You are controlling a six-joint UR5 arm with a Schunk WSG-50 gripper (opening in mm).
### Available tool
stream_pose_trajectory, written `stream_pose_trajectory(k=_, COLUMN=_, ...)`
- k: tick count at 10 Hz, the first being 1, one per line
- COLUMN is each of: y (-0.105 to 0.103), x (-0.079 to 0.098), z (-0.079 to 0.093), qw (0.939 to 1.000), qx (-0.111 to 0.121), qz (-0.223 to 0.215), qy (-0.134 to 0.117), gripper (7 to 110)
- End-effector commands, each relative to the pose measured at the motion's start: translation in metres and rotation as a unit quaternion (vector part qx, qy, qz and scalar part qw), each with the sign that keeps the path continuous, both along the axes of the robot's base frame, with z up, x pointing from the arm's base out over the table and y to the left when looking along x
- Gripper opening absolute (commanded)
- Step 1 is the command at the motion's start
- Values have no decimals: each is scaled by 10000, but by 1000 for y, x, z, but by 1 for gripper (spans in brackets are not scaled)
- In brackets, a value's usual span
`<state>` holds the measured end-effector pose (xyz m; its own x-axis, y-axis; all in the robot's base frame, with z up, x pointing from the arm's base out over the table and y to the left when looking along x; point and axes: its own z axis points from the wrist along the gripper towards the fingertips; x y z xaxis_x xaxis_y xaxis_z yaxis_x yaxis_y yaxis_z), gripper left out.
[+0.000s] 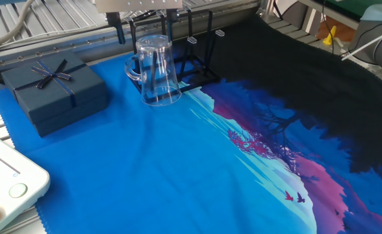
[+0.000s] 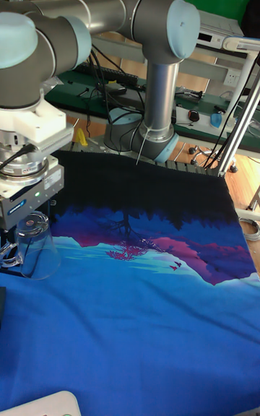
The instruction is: Take the cup off the cup rack
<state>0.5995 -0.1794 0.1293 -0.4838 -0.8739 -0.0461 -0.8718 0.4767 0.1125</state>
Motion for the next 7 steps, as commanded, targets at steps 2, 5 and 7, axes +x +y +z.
stream_pose_trajectory(k=2, y=0, x=-8, z=-3, qw=9992, qx=262, qz=289, qy=-1, gripper=88)
stream_pose_trajectory(k=5, y=3, x=-15, z=5, qw=9988, qx=337, qz=350, qy=51, gripper=88)
stream_pose_trajectory(k=7, y=-5, x=-7, z=-6, qw=9991, qx=206, qz=369, qy=-46, gripper=88)
